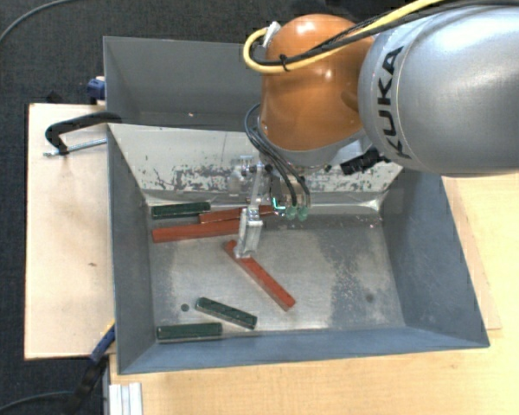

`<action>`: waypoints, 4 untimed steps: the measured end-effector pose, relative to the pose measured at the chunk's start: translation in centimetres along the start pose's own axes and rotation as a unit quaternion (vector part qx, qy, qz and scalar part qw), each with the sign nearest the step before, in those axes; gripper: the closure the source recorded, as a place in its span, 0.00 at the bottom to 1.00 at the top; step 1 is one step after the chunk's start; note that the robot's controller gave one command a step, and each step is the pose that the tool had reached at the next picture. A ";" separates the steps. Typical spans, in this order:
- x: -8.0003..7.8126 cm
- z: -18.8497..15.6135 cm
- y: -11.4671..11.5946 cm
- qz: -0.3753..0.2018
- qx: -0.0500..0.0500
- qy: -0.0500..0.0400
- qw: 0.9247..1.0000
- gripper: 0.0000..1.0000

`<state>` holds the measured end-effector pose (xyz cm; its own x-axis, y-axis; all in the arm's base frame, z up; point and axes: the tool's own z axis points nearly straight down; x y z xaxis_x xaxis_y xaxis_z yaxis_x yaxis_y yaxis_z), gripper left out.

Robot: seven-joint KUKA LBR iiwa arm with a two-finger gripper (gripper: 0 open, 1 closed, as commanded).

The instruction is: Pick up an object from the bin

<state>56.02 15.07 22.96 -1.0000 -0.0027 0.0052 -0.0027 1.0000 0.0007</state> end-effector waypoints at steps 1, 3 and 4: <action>-0.8 16.2 -1.5 -0.037 0.000 -0.003 0.999 0.00; -3.1 15.4 -1.8 -0.330 0.000 -0.010 0.944 1.00; -3.2 1.4 -0.4 -0.488 0.002 -0.009 0.873 1.00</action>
Offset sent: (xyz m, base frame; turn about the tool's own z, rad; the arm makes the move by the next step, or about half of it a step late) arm 0.0072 -0.0161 -0.1596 -0.0746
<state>59.18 14.68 21.53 -0.5210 -0.8535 -0.0115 -0.8535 0.5210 -0.0085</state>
